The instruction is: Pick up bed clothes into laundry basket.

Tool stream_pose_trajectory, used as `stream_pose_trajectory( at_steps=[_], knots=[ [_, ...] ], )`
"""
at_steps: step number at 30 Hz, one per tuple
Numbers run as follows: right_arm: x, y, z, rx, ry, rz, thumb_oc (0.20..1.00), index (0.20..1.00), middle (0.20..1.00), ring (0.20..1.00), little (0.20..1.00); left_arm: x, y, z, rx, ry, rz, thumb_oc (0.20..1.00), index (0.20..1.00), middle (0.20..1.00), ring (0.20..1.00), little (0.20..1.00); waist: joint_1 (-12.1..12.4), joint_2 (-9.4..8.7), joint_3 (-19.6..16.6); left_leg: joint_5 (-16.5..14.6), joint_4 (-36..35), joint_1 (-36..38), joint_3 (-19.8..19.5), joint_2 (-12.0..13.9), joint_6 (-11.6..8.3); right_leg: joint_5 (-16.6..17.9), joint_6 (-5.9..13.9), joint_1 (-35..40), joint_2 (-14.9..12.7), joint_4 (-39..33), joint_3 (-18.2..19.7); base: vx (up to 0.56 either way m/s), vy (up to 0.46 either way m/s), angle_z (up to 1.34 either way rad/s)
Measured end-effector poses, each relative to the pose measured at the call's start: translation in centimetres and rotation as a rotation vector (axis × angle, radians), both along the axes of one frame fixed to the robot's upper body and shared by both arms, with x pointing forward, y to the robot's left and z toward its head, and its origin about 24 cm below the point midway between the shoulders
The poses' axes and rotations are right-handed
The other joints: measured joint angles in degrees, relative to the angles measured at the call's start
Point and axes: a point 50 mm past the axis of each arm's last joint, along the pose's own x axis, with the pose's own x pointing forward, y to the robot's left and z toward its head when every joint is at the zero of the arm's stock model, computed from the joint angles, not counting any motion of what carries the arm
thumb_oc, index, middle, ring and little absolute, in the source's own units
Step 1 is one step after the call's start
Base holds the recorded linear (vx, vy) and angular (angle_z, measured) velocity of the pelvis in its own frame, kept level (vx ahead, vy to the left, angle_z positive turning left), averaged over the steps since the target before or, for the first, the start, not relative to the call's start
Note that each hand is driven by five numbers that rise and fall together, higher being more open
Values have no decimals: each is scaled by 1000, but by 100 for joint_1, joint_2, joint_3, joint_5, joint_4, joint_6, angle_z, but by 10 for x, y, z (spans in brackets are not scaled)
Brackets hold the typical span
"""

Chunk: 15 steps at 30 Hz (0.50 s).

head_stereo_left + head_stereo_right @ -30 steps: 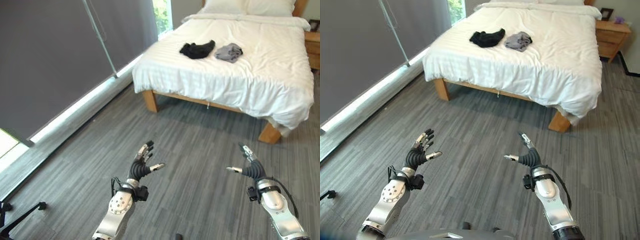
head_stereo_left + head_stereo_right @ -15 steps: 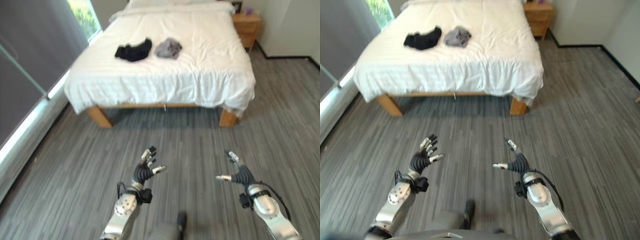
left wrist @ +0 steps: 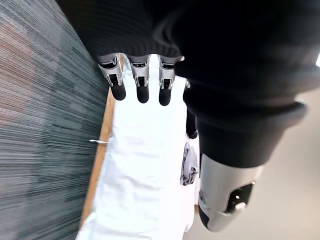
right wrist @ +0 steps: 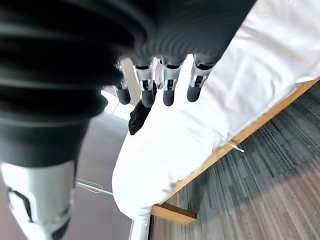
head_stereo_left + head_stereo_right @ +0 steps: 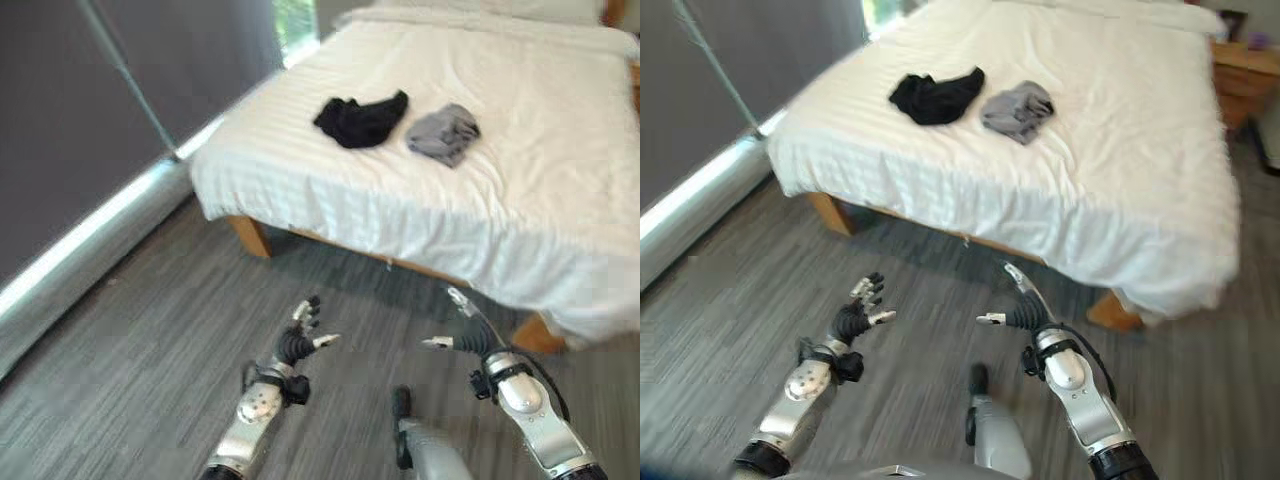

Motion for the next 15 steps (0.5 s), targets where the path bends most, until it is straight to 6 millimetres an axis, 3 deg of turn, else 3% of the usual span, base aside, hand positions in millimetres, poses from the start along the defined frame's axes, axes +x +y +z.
stream_pose_trajectory(
  at_steps=[1, 2, 3, 4, 5, 6, 8, 9, 10, 11, 12, 13, 14, 15],
  knots=[
    [2, -3, -7, -18, 28, -14, 1000, 1000, 1000, 1000, 1000, -1, 0, 0, -3, 1, 2, 1000, 1000, 1000, 1000, 1000, 44, -28, 5, 404, 873, -224, 258, -26, -300, -234, -52, 372, 82, -19, -13, 627, -361, 43],
    [3, -5, -2, -29, 9, -20, 1000, 1000, 1000, 1000, 1000, -1, 2, 5, -12, -21, 8, 1000, 1000, 1000, 1000, 1000, 102, -74, -17, 726, 2560, -1031, 541, -146, -670, -377, -116, 685, 200, -241, -18, 602, -354, 2],
    [11, -6, 12, -26, -57, -35, 1000, 1000, 1000, 1000, 1000, 3, 6, 21, 3, -87, -6, 1000, 1000, 1000, 1000, 1000, 244, -265, 105, 1088, 4324, -2183, 927, -414, -554, -543, -331, 799, 196, -303, 124, 470, -235, -29],
    [17, -14, 32, -28, -146, -70, 1000, 1000, 1000, 1000, 1000, 14, 10, 41, 22, -180, -27, 1000, 1000, 1000, 1000, 1000, 527, -628, 514, 1132, 5836, -3582, 1718, -531, -107, -614, -432, 1013, 106, -378, 385, 462, -9, -77],
    [23, -16, 41, -20, -199, -109, 1000, 1000, 1000, 1000, 1000, 13, 23, 40, 49, -176, 13, 1000, 1000, 1000, 1000, 1000, 735, -1028, 632, 922, 5044, -4307, 2452, -306, 403, -586, -97, 1451, 10, -743, 567, 527, 83, -64],
    [29, -18, 50, -43, -247, -126, 1000, 1000, 1000, 1000, 1000, 11, 28, 38, 69, -163, 18, 1000, 1000, 1000, 1000, 1000, 750, -1047, 634, 911, 4024, -4629, 2615, -107, 393, -761, 169, 1782, 118, -976, 576, 555, 169, -51],
    [38, -24, 68, -85, -342, -180, 1000, 1000, 1000, 1000, 1000, 11, 28, 38, 67, -163, 25, 1000, 1000, 1000, 1000, 1000, 785, -689, 617, 986, 1772, -4629, 2636, 483, 502, -1406, 702, 1973, 295, -870, -51, 397, 188, -84],
    [52, -23, 94, -172, -467, -190, 1000, 1000, 1000, 1000, 1000, 9, 32, 33, 73, -145, 49, 1000, 1000, 1000, 1000, 1000, 954, -482, 574, 1028, -783, -4175, 1792, 529, 444, -1255, 146, 2212, 548, -727, 243, 306, 176, -142],
    [54, -26, 101, -213, -508, -202, 1000, 1000, 1000, 1000, 1000, 7, 32, 28, 77, -117, 54, 1000, 1000, 1000, 1000, 1000, 869, -301, 544, 1054, -1479, -4017, 1506, 536, 443, -1266, 28, 2451, 656, -869, 250, 247, 162, -135],
    [53, -29, 107, -233, -539, -226, 1000, 1000, 1000, 1000, 1000, 6, 32, 26, 78, -110, 59, 1000, 1000, 1000, 1000, 1000, 849, -296, 532, 1172, -1462, -4022, 1468, 458, 428, -1326, -97, 2668, 631, -927, 274, 340, 242, -96],
    [50, -37, 118, -349, -603, -262, 1000, 1000, 1000, 1000, 1000, 3, 30, 22, 68, -91, 71, 1000, 1000, 1000, 1000, 1000, 891, -170, 433, 1228, -1792, -3735, 1397, 294, 454, -1421, 45, 3017, 620, -1086, 451, 307, 202, -104],
    [49, -43, 130, -402, -653, -281, 1000, 1000, 1000, 1000, 1000, 2, 27, 21, 55, -87, 71, 1000, 1000, 1000, 1000, 1000, 876, -81, 358, 1285, -1892, -3530, 1398, 181, 607, -1521, 178, 3173, 665, -1106, 572, 284, 182, -100],
    [47, -53, 137, -450, -688, -327, 1000, 1000, 1000, 1000, 1000, -1, 23, 17, 37, -71, 70, 1000, 1000, 1000, 1000, 1000, 800, 131, 235, 1508, -2011, -3214, 1524, 106, 951, -1574, 265, 3402, 815, -1034, 731, 248, 174, -57],
    [46, -56, 139, -442, -700, -364, 1000, 1000, 1000, 1000, 1000, -6, 20, 12, 30, -49, 68, 1000, 1000, 1000, 1000, 1000, 745, 332, 104, 2148, -2214, -2883, 1267, 121, 1263, -1634, 350, 3531, 993, -813, 813, 157, 120, -30]
  ],
)
